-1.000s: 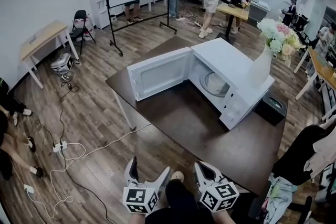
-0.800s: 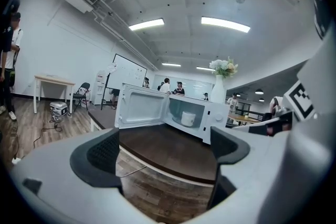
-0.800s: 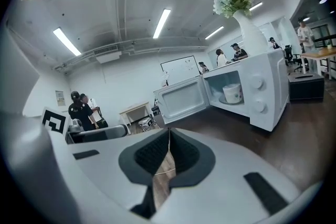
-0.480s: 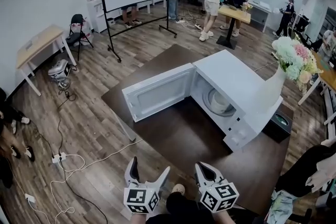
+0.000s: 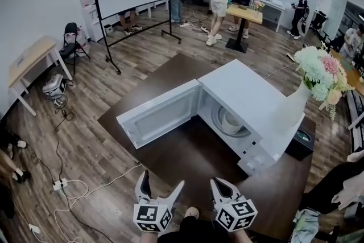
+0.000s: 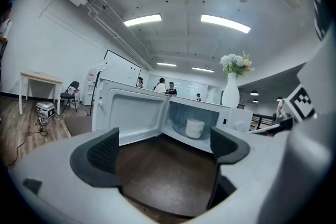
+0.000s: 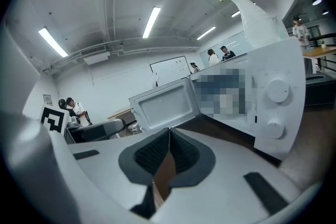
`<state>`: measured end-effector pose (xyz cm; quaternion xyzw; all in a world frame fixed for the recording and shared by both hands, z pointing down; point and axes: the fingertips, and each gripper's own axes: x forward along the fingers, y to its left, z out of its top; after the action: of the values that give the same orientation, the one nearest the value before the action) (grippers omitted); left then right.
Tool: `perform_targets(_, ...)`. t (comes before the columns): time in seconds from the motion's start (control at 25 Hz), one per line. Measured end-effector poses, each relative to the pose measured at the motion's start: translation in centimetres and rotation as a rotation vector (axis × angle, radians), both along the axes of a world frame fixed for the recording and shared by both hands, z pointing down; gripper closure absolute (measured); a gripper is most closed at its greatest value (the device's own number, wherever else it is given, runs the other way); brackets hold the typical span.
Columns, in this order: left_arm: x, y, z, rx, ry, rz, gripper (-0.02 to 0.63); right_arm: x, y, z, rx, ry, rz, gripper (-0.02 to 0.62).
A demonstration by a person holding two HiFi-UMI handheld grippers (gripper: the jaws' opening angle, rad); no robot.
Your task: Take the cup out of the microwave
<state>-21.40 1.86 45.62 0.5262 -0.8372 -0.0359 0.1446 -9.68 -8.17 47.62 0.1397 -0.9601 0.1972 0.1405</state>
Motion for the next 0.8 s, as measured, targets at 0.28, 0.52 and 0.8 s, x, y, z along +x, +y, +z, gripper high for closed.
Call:
perform_targets(0.28,-0.8,-2.7,0.5,-0.001,0.005,0.033,0.091,-1.0,-1.9,1.0,-0.022,0.006,0.014,0.600)
perform_targets(0.52,0.1,-5.3,1.9,-0.023,0.020,0.093,0.091,-0.4,-3.8,2.1,-0.037,0.008,0.054,0.600)
perform_targets(0.8,1.7,-8.8,1.9,-0.034,0.018,0.208,0.091,1.1,-5.4,2.2,-0.050,-0.003,0.125,0.600)
